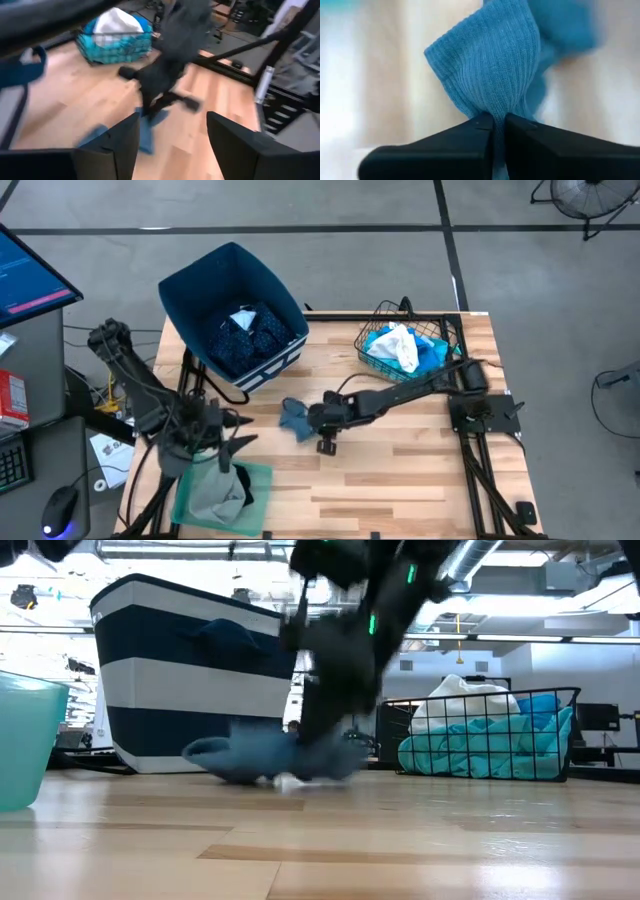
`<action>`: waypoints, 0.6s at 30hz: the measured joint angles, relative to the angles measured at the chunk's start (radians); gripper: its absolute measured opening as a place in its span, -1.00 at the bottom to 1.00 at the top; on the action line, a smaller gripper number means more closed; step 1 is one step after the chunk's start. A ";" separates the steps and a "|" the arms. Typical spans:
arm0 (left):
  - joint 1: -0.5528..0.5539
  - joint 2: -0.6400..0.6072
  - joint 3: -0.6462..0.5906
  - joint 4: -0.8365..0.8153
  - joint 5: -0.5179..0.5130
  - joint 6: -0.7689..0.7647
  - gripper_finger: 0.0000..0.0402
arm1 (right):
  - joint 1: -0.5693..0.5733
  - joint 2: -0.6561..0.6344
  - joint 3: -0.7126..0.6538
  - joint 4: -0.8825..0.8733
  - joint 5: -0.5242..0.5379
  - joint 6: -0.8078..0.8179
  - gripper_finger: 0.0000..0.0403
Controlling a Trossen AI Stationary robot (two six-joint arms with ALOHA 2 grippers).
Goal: Pick & Place Cloths
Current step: Put the blue sock into the blue bin
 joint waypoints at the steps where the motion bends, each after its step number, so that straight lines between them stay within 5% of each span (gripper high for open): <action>1: 0.021 0.003 0.000 0.011 0.003 0.030 0.07 | 0.001 -0.041 0.001 -0.002 0.001 0.000 -0.96; 10: 0.238 0.064 0.000 0.223 0.178 0.459 0.35 | 0.008 -0.310 0.005 -0.009 0.057 0.007 -0.98; 18: 0.398 0.141 0.000 0.477 0.331 0.786 0.44 | 0.009 -0.347 0.006 -0.008 0.083 0.050 -0.99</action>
